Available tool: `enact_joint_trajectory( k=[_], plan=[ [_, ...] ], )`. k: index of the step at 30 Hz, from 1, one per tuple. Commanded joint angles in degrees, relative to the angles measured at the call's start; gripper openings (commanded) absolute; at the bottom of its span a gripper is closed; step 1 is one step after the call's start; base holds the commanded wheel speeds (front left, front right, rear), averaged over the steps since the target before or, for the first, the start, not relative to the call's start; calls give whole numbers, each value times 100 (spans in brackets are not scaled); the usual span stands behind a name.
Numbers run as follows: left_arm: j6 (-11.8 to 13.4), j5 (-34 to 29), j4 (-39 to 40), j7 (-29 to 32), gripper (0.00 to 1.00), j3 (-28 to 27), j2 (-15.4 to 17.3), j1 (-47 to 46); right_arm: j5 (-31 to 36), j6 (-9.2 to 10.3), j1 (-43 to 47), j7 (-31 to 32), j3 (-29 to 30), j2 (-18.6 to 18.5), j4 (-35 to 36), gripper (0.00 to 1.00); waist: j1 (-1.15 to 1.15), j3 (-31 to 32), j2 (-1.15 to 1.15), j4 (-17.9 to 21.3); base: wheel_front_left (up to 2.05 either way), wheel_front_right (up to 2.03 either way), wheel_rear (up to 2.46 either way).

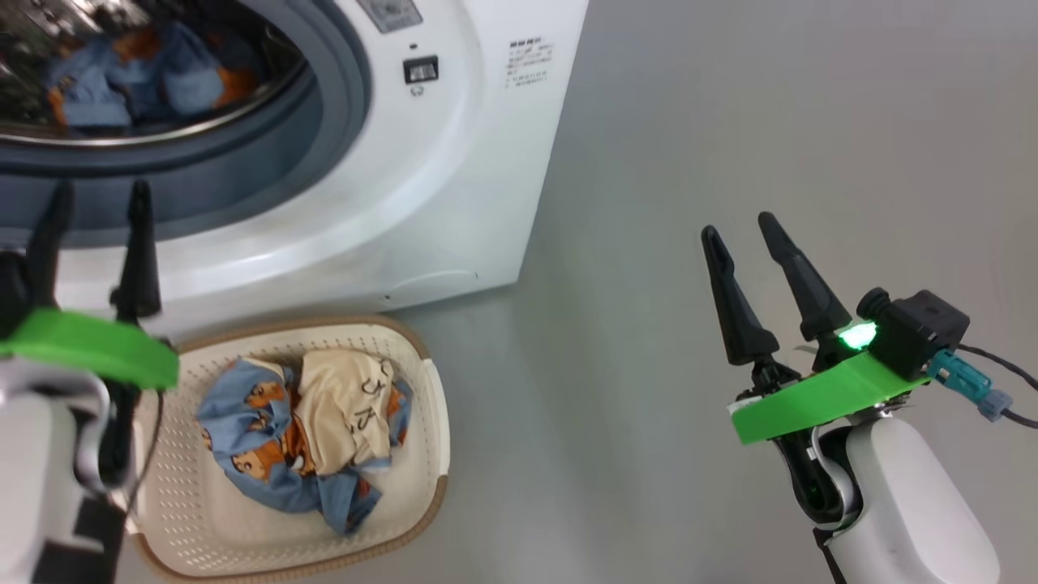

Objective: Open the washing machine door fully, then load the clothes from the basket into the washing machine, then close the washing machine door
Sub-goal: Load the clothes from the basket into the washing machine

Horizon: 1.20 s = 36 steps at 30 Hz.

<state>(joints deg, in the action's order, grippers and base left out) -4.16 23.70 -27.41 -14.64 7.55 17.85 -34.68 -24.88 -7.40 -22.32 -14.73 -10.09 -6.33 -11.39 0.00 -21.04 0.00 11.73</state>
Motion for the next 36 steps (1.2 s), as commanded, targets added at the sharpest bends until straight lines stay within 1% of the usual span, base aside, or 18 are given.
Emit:
enact_joint_trajectory(
  k=[1, 4, 5, 10, 18, 24, 36],
  plan=[
    [91, 36, 329, -35, 100, -259, 187, 310, -50, -9, 142, -27, -135, -28, 89, 100, 0, 330, 0, -72, 0, 0, 0],
    [175, 80, 583, -35, 100, -347, 102, 682, -74, -9, 220, -27, -151, -57, 55, 100, 0, 515, 0, -115, 0, 0, 0],
    [175, 80, 583, -35, 100, -347, 102, 682, -74, -9, 220, -27, -151, -57, 55, 100, 0, 515, 0, -115, 0, 0, 0],
    [318, 158, 965, -36, 100, -521, -106, 1351, -132, -9, 363, -27, -169, -112, 8, 100, 0, 851, 0, -188, 0, 0, 0],
    [412, 141, 1455, -36, 100, -623, -371, 2135, -200, -9, 555, -27, -207, -259, -48, 100, 0, 1240, 0, -391, 0, 0, 0],
    [471, 121, 1673, -36, 100, -612, -530, 2569, -240, -9, 771, -27, -172, -359, -60, 100, 0, 1485, 0, -555, 0, 0, 0],
    [573, 40, 2000, -36, 100, -642, -640, 2977, -274, -9, 983, -27, -111, -495, -41, 100, 0, 1702, 0, -687, 0, 0, 0]
  ],
)
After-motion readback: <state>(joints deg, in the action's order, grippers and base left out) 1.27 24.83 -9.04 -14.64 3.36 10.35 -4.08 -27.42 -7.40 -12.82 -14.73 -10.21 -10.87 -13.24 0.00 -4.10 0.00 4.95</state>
